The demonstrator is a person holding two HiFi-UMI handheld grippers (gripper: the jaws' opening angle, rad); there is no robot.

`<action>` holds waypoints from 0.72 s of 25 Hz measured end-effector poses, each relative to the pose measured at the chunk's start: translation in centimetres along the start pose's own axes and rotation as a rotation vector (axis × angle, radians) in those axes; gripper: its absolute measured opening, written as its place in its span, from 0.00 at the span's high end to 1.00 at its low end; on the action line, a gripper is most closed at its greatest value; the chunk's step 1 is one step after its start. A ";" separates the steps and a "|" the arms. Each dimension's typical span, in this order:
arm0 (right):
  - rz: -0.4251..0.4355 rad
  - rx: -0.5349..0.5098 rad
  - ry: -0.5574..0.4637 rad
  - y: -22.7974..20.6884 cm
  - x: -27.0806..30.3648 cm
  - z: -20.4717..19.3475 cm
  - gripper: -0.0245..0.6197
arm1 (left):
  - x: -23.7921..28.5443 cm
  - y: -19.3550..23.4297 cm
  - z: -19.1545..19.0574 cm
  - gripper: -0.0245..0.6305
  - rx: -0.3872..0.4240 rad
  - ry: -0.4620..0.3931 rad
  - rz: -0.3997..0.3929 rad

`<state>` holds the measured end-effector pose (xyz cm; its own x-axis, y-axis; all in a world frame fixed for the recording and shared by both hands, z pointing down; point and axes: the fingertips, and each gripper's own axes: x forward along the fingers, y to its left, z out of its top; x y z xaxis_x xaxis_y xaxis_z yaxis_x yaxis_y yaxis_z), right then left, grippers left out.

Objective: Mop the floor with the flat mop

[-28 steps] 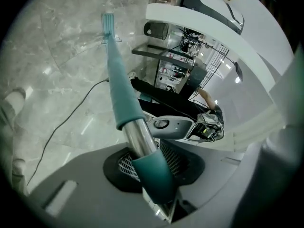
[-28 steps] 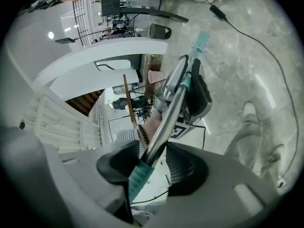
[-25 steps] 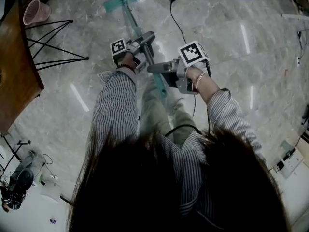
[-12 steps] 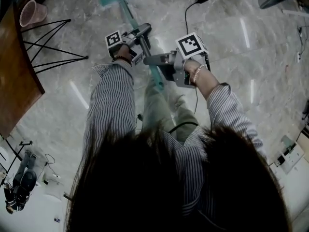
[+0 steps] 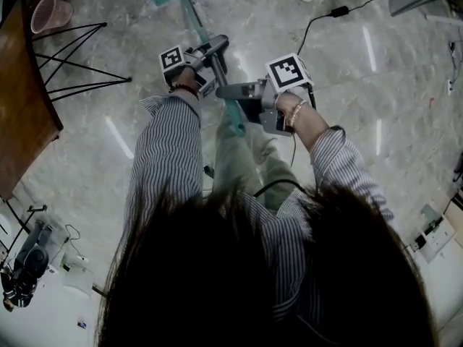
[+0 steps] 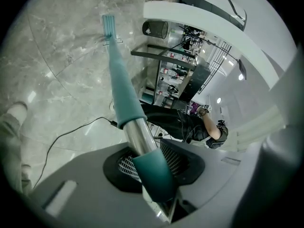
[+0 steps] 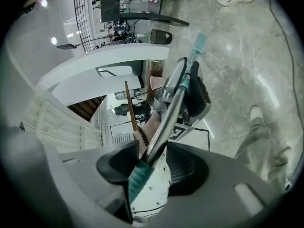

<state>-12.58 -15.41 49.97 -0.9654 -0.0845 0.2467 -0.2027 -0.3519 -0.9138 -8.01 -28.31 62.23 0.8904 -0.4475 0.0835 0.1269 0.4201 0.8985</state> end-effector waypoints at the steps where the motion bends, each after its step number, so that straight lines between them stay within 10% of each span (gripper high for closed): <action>1: -0.013 -0.001 0.017 -0.3 0.0 -0.2 0.68 | -0.1 0.2 -0.1 0.79 -0.005 -0.002 -0.001; 18: 0.008 -0.009 0.068 -10.8 -11.6 -26.5 0.68 | -6.3 11.7 -26.6 0.80 -0.032 -0.119 -0.112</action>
<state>-3.57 14.08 48.39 -0.9759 -0.0237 0.2171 -0.1961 -0.3426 -0.9188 -0.51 0.49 60.77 0.8120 -0.5825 0.0360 0.2377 0.3865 0.8911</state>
